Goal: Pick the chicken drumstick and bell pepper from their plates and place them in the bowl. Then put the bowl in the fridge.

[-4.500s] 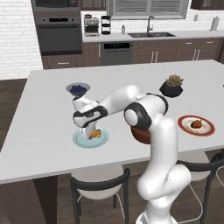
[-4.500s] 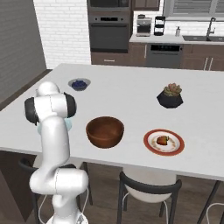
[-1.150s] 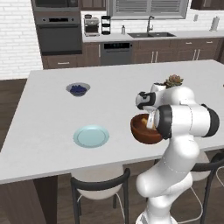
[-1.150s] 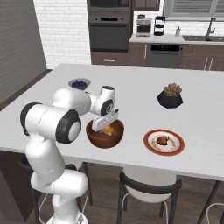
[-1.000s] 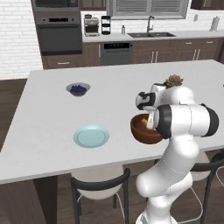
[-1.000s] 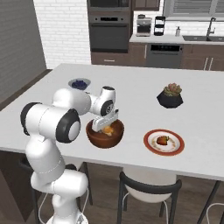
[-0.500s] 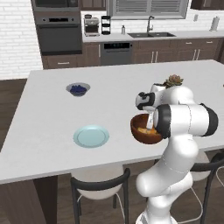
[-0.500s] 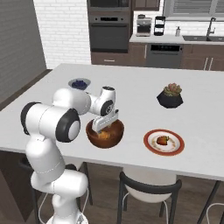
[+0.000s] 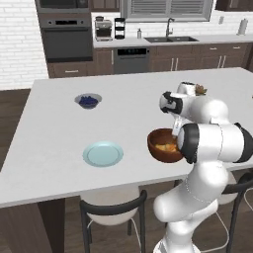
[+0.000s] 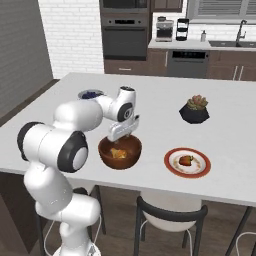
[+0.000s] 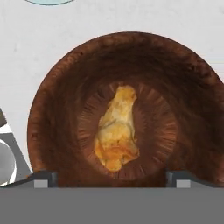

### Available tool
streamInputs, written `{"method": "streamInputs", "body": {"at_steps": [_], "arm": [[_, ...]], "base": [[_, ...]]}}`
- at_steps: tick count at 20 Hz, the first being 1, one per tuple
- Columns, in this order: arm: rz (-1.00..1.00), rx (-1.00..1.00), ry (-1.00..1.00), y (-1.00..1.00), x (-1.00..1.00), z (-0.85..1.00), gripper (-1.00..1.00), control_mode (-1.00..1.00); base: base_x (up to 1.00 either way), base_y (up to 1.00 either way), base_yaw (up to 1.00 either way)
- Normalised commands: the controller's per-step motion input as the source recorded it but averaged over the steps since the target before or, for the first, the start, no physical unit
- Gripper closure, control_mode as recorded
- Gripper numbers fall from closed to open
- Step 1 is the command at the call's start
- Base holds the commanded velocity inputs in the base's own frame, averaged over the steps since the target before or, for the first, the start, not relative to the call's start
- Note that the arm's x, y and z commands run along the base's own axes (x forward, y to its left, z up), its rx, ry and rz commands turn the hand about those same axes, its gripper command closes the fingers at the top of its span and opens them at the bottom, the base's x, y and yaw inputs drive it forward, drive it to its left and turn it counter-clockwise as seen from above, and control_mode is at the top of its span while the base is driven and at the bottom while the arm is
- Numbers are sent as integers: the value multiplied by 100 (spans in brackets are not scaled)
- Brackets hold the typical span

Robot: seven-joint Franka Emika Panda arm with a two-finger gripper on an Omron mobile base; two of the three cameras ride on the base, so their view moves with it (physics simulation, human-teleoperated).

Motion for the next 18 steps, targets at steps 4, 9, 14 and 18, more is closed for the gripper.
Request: {"method": "streamInputs", "body": {"at_steps": [4, 9, 14, 18], "arm": [[0, 0, 0, -89, -79, 88, -100, -100], [0, 0, 0, -100, -90, 34, -100, -100], [0, -8, 6, -100, -35, 4, -100, -100], [0, -15, 3, -98, 0, 0, -100, -100]], "base": [[0, 0, 0], [0, 0, 0], [0, 0, 0], [0, 0, 0]]}}
